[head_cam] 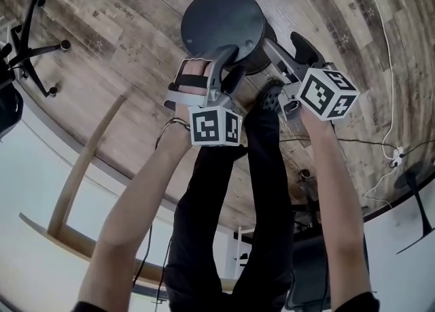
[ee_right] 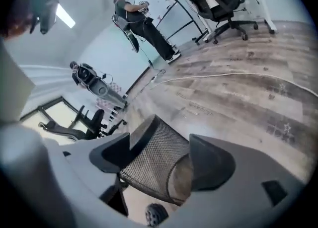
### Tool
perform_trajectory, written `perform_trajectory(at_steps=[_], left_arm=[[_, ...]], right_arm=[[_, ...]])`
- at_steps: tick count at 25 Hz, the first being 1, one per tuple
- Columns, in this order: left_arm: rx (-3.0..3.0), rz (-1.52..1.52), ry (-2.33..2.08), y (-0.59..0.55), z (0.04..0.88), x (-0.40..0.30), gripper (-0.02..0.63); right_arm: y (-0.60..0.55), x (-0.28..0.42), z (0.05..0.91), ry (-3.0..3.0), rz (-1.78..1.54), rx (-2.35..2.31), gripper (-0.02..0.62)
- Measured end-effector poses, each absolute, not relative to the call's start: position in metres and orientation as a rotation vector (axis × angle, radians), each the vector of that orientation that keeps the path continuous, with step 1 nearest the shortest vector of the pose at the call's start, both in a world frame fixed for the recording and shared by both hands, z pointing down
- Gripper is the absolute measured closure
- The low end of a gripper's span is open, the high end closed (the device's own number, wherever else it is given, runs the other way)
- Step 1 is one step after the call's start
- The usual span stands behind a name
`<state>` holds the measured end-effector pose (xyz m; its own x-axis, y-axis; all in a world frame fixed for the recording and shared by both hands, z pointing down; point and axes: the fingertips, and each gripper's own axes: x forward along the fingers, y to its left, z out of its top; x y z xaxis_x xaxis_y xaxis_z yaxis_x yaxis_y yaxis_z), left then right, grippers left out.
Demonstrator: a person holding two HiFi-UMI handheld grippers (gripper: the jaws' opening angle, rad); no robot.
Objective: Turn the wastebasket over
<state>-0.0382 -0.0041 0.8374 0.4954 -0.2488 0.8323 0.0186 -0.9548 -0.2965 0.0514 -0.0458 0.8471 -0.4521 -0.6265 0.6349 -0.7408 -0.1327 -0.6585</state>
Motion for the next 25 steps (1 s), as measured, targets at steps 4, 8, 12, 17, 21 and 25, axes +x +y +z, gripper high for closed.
perform_trajectory(at_steps=[4, 8, 12, 17, 21, 25], left_arm=[[-2.439, -1.396, 0.087, 0.013, 0.841, -0.038, 0.342], [-2.403, -1.398, 0.008, 0.030, 0.847, -0.039, 0.342], [-2.339, -1.489, -0.051, 0.046, 0.865, -0.052, 0.341], [-2.314, -1.546, -0.039, 0.048, 0.885, -0.066, 0.356], [-2.321, -1.550, -0.058, 0.048, 0.885, -0.066, 0.356], [-2.304, -1.582, -0.062, 0.048, 0.883, -0.064, 0.356]], right_arm=[[-0.055, 0.025, 0.851, -2.006, 1.784, 1.561, 0.204], [-0.038, 0.011, 0.869, -1.936, 1.695, 1.507, 0.211], [-0.017, 0.004, 0.883, -1.887, 1.690, 1.448, 0.283], [-0.012, 0.004, 0.895, -1.888, 1.726, 1.446, 0.400], [-0.013, 0.003, 0.895, -1.903, 1.724, 1.418, 0.399], [-0.015, 0.009, 0.891, -1.875, 1.674, 1.408, 0.443]])
